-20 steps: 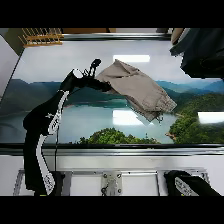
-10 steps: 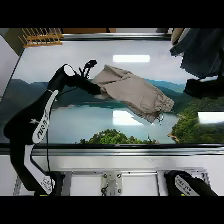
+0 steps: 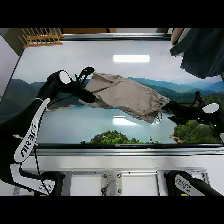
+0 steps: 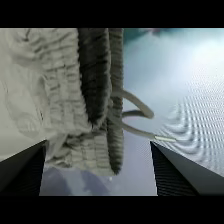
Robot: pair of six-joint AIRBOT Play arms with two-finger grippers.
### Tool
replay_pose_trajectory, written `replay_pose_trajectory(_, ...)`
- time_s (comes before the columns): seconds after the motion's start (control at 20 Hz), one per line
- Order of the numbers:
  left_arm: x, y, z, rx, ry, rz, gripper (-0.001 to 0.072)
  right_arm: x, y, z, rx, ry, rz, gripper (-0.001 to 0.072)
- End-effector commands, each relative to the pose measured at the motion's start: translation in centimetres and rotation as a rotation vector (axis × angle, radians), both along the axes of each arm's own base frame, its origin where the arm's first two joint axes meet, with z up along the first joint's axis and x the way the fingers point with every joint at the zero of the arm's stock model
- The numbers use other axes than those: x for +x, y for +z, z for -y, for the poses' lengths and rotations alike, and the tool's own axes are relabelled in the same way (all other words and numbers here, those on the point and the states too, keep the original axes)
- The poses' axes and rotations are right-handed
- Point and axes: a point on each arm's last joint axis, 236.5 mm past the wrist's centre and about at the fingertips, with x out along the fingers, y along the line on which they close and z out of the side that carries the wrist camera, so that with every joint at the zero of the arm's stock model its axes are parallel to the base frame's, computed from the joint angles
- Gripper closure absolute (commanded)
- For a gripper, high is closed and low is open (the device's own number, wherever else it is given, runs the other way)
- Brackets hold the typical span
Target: Fold the clothes and pants, and hang the long-sleeved shirts on hangers.
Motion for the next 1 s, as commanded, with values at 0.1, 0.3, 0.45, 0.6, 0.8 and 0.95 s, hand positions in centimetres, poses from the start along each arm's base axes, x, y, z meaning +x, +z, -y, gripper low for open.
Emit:
replay_pose_trajectory(0.1,-0.2,0.0,-0.2,0.007,-0.001,0.001,0.0701,4.7,-0.8,-0.6,-0.068,-0.1,0.162,0.0027)
replay_pose_trajectory(0.3,-0.2,0.0,-0.6,0.009,0.006,-0.003,0.0701,5.6,0.1,-1.2,-0.142,-0.002,0.231,0.0602)
replay_pose_trajectory(0.45,1.1,1.8,-4.7,0.16,0.078,0.046,0.0703,6.6,4.5,-1.2,-0.199,0.16,0.33,0.0697)
replay_pose_trajectory(0.6,3.5,13.4,-10.0,0.342,0.163,0.319,0.0702,7.6,17.6,-2.1,-0.21,0.29,0.531,0.0697)
replay_pose_trajectory(0.8,-1.0,35.6,-9.7,0.192,0.247,0.79,0.0702,1.7,36.3,-6.1,-0.222,0.408,0.798,0.0697)
replay_pose_trajectory(0.95,-9.0,47.2,-9.1,-0.002,0.279,1.052,0.0702,-5.0,44.4,-8.0,-0.251,0.401,0.954,0.0697)
